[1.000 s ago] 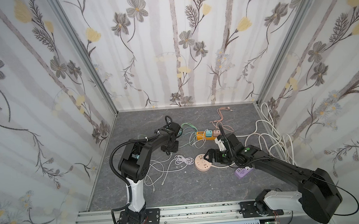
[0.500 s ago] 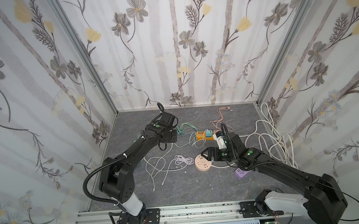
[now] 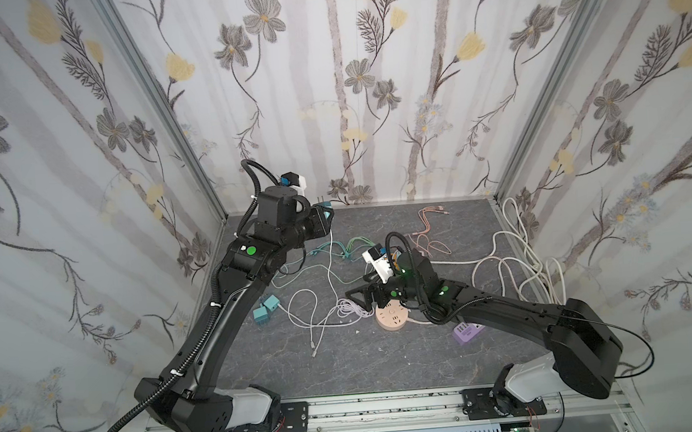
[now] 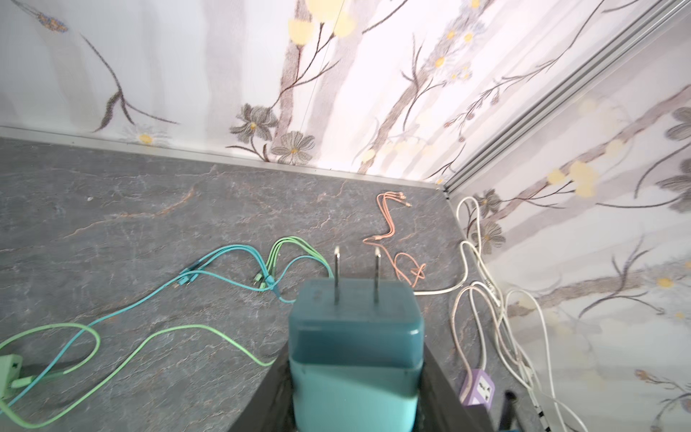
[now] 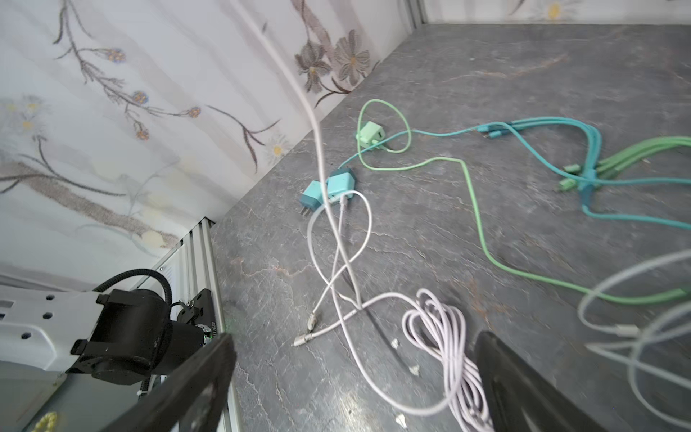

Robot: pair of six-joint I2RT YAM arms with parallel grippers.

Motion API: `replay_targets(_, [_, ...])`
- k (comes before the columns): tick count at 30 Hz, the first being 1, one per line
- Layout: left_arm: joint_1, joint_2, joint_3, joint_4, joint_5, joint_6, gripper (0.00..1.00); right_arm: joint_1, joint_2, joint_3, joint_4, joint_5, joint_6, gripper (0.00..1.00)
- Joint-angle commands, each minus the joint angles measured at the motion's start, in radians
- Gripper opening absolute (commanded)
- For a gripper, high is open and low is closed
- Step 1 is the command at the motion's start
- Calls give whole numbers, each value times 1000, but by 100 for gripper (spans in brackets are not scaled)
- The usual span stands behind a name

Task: Insert the plug
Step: 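Lift the teal charger high with the left gripper while the right gripper swings back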

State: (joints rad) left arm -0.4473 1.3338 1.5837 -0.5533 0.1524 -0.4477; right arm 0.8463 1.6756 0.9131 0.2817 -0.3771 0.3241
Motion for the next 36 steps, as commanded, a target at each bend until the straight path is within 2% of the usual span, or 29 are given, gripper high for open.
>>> replay_targets(1, [10,-10,32,70,55,-42,0,19,85,76,91,-25,-90,98])
replay_targets(5, [17,-13,69,74,70,-46,0,52,196,144,130,84,-122,97])
replay_targets(7, [22,-17,84,76,74,-48,0,55,253,177,156,102,-119,96])
replay_targets(14, [52,-63,126,59,52,-34,0,79,427,214,323,159,-104,78])
replay_targets(17, [60,-102,124,58,43,-29,0,80,470,239,368,134,-82,70])
replay_targets(19, [65,-123,115,55,35,-29,0,80,490,256,399,114,-60,61])
replay_targets(23, [77,-156,93,58,35,-38,0,82,520,292,490,65,-23,64])
replay_targets(26, [81,-168,88,59,38,-41,0,85,551,347,462,111,5,63])
replay_targets(29, [82,-179,91,59,27,-42,0,85,584,383,446,167,48,52])
replay_targets(32, [84,-195,89,48,-7,-27,0,83,579,363,485,159,55,40])
replay_targets(36, [84,-211,74,6,-100,-11,0,66,520,319,497,158,35,8])
